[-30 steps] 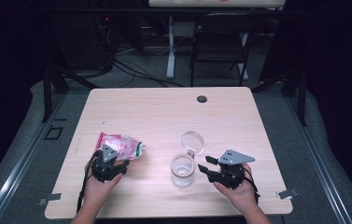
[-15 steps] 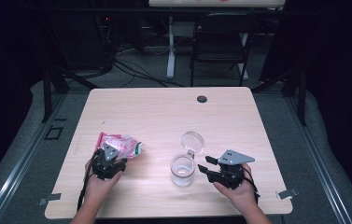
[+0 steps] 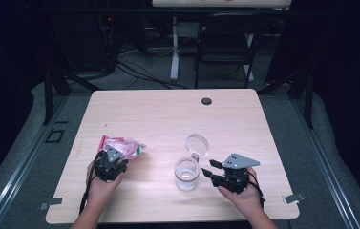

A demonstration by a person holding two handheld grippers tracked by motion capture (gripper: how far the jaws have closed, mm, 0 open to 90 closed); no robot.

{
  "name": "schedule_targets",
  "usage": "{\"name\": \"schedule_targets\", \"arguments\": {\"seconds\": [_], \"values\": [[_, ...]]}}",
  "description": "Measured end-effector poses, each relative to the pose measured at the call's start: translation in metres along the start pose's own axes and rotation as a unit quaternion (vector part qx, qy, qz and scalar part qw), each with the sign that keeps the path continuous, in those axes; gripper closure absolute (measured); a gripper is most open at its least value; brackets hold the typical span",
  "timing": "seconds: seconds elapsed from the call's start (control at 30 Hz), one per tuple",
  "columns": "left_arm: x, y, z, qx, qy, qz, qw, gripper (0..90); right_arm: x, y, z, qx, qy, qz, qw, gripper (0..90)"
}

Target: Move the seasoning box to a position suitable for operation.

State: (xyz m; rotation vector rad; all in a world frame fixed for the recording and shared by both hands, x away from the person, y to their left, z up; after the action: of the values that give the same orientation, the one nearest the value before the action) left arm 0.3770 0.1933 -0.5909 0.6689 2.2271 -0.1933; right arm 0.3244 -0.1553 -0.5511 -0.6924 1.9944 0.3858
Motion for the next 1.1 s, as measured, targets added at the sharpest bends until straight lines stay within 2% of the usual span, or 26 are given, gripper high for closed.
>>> {"name": "schedule_targets", "arguments": {"seconds": [0.1, 0.33, 0.4, 0.6, 0.77, 1.1], "values": [[-0.001, 0.002, -0.001, 0.001, -0.003, -0.005, 1.0000, 74.8, 0.000, 0.000, 0.000, 0.000, -0.001, 0.001, 1.0000, 54.8], [-0.002, 0.008, -0.003, -0.001, -0.011, -0.014, 0.9998, 86.9, 0.000, 0.000, 0.000, 0.000, -0.002, 0.001, 1.0000, 54.8], [-0.003, 0.011, -0.003, 0.006, -0.013, -0.018, 0.9997, 88.3, 0.000, 0.001, 0.000, -0.001, -0.003, 0.000, 1.0000, 54.8], [-0.004, 0.013, -0.008, 0.009, -0.016, -0.022, 0.9996, 89.1, -0.001, 0.000, -0.001, 0.000, -0.005, 0.002, 1.0000, 54.8], [-0.007, 0.021, -0.019, 0.015, -0.040, -0.052, 0.9977, 89.4, -0.001, 0.000, -0.002, -0.002, -0.007, 0.003, 1.0000, 54.8], [-0.010, 0.029, -0.034, 0.007, -0.062, -0.067, 0.9958, 89.6, -0.001, 0.000, -0.002, 0.000, -0.009, 0.004, 0.9999, 54.9]]}}
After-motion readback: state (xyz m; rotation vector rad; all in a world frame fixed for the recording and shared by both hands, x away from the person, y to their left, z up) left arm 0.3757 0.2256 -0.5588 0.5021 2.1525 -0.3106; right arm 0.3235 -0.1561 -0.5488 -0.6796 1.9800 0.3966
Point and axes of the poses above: each handheld gripper's, and its own axes: z roughly forward along the jaws, x roughly out of its underside, y roughly to its left, the point moved 6 cm from there along z, roughly forward along the jaws, and after that the axes turned 8 degrees about x, right-handed, at the moved point
